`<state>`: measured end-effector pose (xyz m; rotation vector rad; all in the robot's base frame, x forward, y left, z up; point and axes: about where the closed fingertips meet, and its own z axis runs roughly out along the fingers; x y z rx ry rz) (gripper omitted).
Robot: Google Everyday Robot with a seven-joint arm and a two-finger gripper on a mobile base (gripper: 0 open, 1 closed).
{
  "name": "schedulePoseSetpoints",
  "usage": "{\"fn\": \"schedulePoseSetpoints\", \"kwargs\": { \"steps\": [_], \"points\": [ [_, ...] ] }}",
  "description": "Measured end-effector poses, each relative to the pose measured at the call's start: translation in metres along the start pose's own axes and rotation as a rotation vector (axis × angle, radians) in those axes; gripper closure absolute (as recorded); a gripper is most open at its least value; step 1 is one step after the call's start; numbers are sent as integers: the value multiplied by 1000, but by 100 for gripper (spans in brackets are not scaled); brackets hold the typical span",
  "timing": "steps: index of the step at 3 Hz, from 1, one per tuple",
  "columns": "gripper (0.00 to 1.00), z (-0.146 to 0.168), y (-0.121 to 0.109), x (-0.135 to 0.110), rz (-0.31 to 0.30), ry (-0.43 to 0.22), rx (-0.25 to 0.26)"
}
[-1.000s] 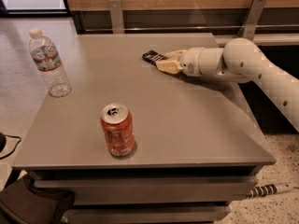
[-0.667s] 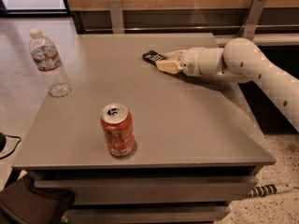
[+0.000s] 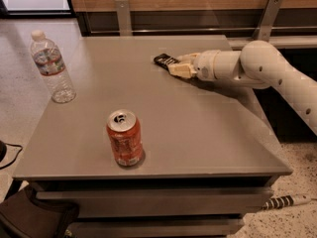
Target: Move rxbar chocolate near water bottle
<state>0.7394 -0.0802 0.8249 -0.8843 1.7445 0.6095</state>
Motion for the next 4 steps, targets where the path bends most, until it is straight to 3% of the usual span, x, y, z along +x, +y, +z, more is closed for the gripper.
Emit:
{"fn": "schedulePoseSetpoints", "kwargs": {
  "steps": [1,2,3,4],
  "points": [
    [100,-35,1,-22,-46,12,60],
    [100,-56,10,-48,-107,27,59],
    [100,-60,32,-75,-192,79,-6],
    [100,-45,85,-96,-283,147,-152]
  ]
}}
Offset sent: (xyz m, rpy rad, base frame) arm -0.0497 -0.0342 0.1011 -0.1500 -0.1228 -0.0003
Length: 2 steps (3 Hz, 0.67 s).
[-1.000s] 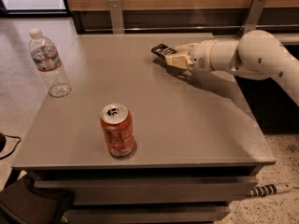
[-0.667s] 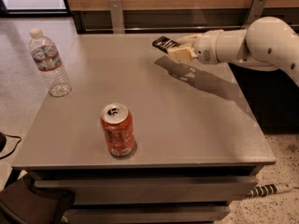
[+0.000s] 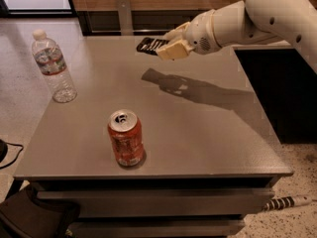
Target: Move rxbar chocolate near water bottle
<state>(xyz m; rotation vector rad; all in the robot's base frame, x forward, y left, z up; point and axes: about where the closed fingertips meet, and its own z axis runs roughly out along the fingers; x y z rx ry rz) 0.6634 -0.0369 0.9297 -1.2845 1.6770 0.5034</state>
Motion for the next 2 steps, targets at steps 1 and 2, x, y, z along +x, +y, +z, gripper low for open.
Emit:
{"fn": "schedulePoseSetpoints", "kwargs": {
  "steps": [1,2],
  "points": [
    [100,18,35,-19,-45,13,-81],
    [100,32,67,-28,-52,-7,-102]
  ]
}}
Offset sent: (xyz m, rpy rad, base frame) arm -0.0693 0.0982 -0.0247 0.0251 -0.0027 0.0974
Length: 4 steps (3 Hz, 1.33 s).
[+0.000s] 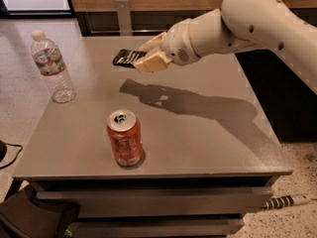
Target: Move rxbar chocolate near water bottle
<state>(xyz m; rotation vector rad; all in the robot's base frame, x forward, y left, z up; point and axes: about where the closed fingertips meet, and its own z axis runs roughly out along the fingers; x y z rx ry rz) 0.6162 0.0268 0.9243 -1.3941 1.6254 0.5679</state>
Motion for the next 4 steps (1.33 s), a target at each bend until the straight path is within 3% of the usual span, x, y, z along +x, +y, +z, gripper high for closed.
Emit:
{"fn": "schedulePoseSetpoints", "kwargs": {
  "steps": [3,4],
  "points": [
    [100,88,58,-8,86,-145,96],
    [100,110,69,-10,95,-172,89]
  ]
}}
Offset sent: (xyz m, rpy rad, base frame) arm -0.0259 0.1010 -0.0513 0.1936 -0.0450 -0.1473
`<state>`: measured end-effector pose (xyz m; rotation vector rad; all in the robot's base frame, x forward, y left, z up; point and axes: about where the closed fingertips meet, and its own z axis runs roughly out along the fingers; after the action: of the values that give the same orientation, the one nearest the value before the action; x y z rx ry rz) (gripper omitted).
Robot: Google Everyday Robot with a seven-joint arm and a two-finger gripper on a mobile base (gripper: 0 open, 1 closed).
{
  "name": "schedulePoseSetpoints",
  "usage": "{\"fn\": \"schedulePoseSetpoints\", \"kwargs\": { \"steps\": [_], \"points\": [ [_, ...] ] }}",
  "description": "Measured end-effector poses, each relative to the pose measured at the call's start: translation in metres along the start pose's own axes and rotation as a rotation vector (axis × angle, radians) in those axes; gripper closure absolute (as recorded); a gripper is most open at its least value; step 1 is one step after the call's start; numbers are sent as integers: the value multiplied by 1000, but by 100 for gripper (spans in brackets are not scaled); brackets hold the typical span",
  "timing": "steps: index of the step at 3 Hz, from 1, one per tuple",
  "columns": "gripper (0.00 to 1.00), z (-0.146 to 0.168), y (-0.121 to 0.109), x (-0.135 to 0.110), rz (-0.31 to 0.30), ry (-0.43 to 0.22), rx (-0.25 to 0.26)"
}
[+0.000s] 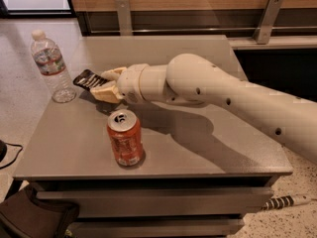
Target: Move rxbar chocolate near water bottle
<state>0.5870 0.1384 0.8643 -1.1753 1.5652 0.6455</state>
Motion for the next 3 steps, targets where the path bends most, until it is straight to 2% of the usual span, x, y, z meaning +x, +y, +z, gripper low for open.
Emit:
{"fn": "schedulePoseSetpoints", "kwargs": {
  "steps": [1,3],
  "points": [
    [93,19,9,4,8,6,-18],
    [47,24,13,2,6,5,-27]
  ]
}}
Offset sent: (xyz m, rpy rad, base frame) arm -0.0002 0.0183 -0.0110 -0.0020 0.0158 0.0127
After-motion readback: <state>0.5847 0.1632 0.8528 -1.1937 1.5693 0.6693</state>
